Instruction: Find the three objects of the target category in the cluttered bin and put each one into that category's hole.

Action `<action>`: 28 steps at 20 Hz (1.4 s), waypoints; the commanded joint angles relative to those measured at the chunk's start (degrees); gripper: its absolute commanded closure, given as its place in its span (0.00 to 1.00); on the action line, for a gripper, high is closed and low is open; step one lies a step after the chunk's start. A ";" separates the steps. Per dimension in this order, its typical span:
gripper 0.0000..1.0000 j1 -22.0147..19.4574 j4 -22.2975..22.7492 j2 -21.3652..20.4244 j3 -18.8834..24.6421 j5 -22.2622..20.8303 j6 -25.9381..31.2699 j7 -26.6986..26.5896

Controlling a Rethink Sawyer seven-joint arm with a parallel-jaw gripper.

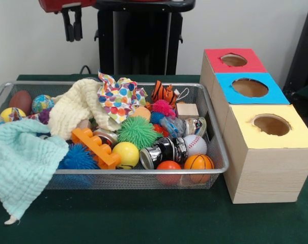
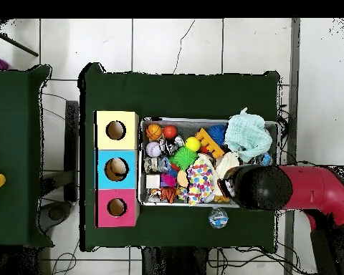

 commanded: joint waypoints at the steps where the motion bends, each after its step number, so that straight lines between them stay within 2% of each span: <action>1: 1.00 -1.23 5.41 0.99 -1.48 0.21 1.10 -2.15; 4: 1.00 -2.20 7.10 -0.65 -0.34 0.58 -1.56 -2.55; 9: 1.00 -2.57 7.17 0.10 0.59 0.57 -2.49 -2.82; 28: 1.00 -3.02 7.30 0.24 1.33 0.51 -3.00 -2.72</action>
